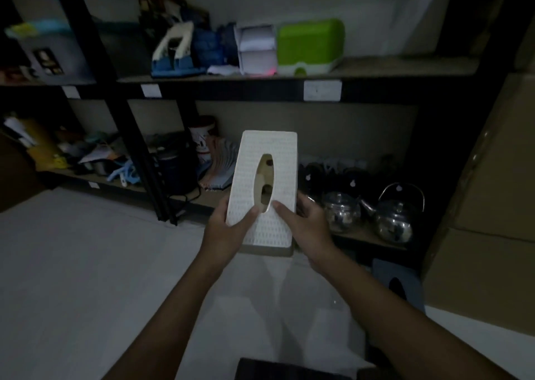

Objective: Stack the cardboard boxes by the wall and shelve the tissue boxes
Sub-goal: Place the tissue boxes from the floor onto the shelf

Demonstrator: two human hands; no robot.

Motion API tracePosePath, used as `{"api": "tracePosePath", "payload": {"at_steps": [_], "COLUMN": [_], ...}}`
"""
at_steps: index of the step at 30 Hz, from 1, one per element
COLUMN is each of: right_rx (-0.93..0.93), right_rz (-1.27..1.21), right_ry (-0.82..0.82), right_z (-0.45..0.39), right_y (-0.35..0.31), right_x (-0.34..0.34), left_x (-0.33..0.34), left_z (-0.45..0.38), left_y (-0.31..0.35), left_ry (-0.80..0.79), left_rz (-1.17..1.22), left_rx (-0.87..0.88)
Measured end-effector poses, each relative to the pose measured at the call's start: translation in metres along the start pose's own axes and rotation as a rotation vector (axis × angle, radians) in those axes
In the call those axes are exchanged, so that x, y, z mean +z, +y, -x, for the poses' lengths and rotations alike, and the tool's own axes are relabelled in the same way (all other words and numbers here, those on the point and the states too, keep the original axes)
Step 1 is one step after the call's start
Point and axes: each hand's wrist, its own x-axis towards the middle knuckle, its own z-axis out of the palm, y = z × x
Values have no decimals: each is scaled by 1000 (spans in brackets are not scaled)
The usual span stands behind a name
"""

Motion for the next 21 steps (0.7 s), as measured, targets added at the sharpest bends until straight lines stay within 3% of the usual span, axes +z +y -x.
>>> {"api": "tracePosePath", "payload": {"at_steps": [6,12,16,21], "right_rx": [-208,-375,-461,-532], "right_rz": [48,128,153,141], "right_ry": [-70,-203,-202,-34], "right_z": [2,5,0,-6], "right_y": [-62,-109,-135,-161], "right_x": [14,17,4,-27], "left_x": [-3,-2,8,49], "left_z": [-5,-18,-33,-37], "left_y": [59,112,138,153], "left_ry": [139,298,210,3], "left_rz": [110,247,257,218], "left_rx": [176,182,172,297]}}
